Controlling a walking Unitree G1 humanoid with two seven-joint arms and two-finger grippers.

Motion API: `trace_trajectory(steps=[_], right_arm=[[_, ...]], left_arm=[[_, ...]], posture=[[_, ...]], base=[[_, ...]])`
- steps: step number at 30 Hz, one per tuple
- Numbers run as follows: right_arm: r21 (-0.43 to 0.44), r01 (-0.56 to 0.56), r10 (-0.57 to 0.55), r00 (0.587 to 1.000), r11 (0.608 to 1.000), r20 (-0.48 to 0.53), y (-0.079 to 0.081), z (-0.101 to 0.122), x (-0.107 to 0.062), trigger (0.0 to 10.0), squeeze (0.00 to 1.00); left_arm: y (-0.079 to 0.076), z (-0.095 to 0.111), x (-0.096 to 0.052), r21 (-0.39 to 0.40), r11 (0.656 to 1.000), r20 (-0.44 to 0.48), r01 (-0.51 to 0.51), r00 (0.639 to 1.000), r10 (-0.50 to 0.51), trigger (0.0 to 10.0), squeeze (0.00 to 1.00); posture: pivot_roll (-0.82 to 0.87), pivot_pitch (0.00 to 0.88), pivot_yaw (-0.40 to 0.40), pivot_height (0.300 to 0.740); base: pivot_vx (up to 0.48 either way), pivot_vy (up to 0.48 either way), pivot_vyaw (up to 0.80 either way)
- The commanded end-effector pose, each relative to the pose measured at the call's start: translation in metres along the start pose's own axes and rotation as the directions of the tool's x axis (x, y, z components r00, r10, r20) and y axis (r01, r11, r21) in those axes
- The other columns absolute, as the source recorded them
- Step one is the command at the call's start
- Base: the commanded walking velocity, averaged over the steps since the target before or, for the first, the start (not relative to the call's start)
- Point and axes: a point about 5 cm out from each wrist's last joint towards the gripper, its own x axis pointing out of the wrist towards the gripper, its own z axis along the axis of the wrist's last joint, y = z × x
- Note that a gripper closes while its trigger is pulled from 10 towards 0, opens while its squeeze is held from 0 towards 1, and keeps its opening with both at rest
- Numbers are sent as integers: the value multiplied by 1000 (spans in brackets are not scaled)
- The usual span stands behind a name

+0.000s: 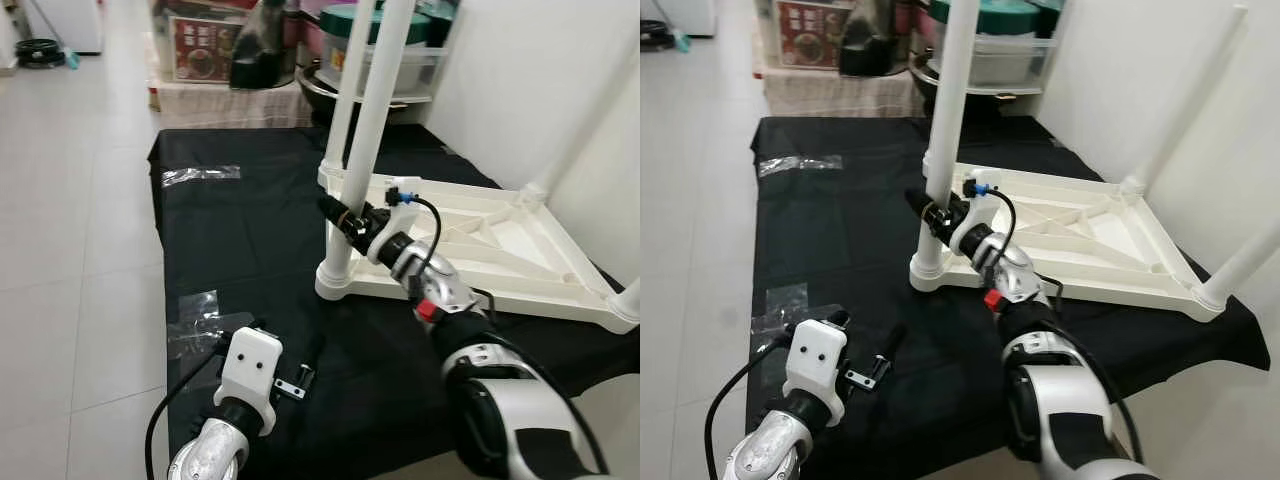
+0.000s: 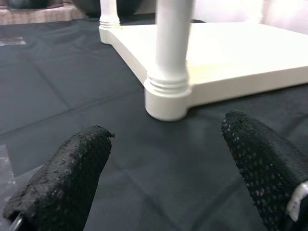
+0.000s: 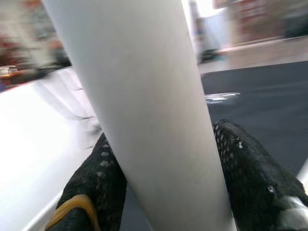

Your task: Building children table

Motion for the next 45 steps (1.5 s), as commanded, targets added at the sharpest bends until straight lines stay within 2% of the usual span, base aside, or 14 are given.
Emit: trace_trajectory(steps=[1,12,13,14,15,18,20,24,29,34,38,39,40,45], right_arm=[[29,-205,206,977,978,-45,14,-5,3,10000,0],[14,-437,435,891,900,-130,37,-7,20,10000,0],[11,-466,464,877,885,-127,41,-7,23,7686,0],[11,-466,464,877,885,-127,41,-7,23,7686,0],[7,-464,461,879,886,-124,42,-6,25,0,0],[-38,-406,401,910,913,-101,41,-3,29,0,0],[-105,-169,166,985,980,-40,31,2,37,0,0],[-121,46,-46,999,992,-1,19,6,38,0,0],[-202,588,-586,807,783,76,-11,11,23,0,0],[-220,708,-699,703,671,131,-14,14,18,0,0],[-180,832,-810,553,524,198,-6,11,15,0,0],[-177,845,-819,534,505,212,-1,10,17,6941,0],[-161,852,-824,523,499,216,3,8,20,10000,0],[-113,823,-792,566,556,226,13,5,31,10000,0]], left_arm=[[-3,-3,-1,-3,1000,-14,12,1000,-12,10000,0],[-3,-4,-2,-12,1000,-22,6,1000,-6,10000,0],[-3,-5,-2,-14,1000,-23,7,1000,-7,10000,0],[-3,-5,-2,-14,1000,-23,7,1000,-7,10000,0],[-4,-5,-2,-14,1000,-24,7,1000,-7,10000,0],[-4,-5,-2,-13,1000,-23,7,1000,-7,10000,0],[-3,-4,-1,-13,1000,-23,7,1000,-7,10000,0],[-3,-4,-1,-14,1000,-23,6,1000,-6,10000,0],[-2,-4,-1,-13,1000,-24,11,1000,-11,10000,0],[-2,-4,-1,-10,1000,-24,12,1000,-13,10000,0],[-2,-4,0,-7,1000,-25,14,1000,-14,10000,0],[-2,-3,0,-7,1000,-24,13,1000,-14,10000,0],[-2,-3,0,-7,1000,-25,13,1000,-13,10000,0],[-2,-4,0,-8,1000,-26,13,1000,-13,10000,0]], posture=[[111,32,-143,740],[117,26,-145,740],[118,28,-148,740],[118,28,-148,740],[119,27,-148,740],[118,29,-150,740],[115,32,-148,740],[113,33,-148,740],[105,39,-140,740],[106,38,-141,740],[106,40,-140,740],[105,40,-139,740],[105,42,-140,740],[105,42,-140,740]], base=[[0,0,0],[0,0,0],[0,0,0],[0,0,0],[0,0,0],[0,0,0],[0,0,0],[0,0,0],[0,0,0],[0,0,0],[0,0,0],[0,0,0],[0,0,0],[0,0,0]])
